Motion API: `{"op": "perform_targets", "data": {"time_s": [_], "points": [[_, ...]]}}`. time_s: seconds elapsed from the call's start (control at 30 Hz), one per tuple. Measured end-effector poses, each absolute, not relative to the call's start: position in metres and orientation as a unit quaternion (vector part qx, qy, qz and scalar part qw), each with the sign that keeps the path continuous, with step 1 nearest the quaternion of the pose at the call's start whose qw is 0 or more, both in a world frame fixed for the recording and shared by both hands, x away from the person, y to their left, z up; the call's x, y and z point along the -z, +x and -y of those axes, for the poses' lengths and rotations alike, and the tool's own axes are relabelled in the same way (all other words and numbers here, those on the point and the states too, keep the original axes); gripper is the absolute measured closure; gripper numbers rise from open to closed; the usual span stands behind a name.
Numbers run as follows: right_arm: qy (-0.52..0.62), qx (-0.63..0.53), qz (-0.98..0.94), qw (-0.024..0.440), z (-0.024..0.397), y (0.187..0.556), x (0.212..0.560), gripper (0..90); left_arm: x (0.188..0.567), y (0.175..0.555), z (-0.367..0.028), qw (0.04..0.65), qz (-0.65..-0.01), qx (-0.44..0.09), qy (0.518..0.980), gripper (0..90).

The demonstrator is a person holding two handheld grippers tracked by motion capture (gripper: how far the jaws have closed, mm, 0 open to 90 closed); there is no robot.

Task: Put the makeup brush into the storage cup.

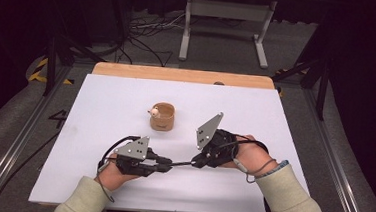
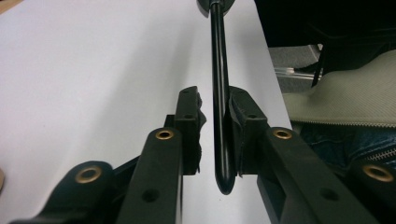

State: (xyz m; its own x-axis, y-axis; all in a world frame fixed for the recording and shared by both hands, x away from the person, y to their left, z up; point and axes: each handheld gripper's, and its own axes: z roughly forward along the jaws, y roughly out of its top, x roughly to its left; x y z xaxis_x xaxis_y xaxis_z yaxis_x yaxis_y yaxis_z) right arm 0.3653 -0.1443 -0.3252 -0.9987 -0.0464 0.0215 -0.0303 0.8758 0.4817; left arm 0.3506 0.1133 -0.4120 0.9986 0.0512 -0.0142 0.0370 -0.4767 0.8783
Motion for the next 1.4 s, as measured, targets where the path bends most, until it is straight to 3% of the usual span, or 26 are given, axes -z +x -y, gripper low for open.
{"op": "perform_targets", "data": {"time_s": [0.07, 0.27, 0.87, 1.0, 1.4], "points": [[0.027, 0.227, 0.973, 0.014, 0.138, 0.365, 0.323, 83.1, 0.411, 0.351, -0.111, 0.506, -0.03, -0.009, 0.862, 68.9], [0.038, 0.188, 0.981, 0.009, 0.12, 0.366, 0.324, 83.1, 0.405, 0.349, -0.104, 0.492, -0.031, -0.016, 0.87, 68.2], [0.048, 0.133, 0.99, 0.005, 0.097, 0.366, 0.332, 83.1, 0.408, 0.35, -0.081, 0.448, -0.025, -0.004, 0.894, 75.9], [0.044, 0.135, 0.99, 0.007, 0.096, 0.366, 0.333, 82.9, 0.411, 0.352, -0.081, 0.443, -0.031, -0.003, 0.896, 82.2], [0.042, 0.154, 0.987, 0.012, 0.096, 0.368, 0.336, 82.9, 0.414, 0.353, -0.081, 0.435, -0.035, 0.0, 0.9, 82.8]]}}
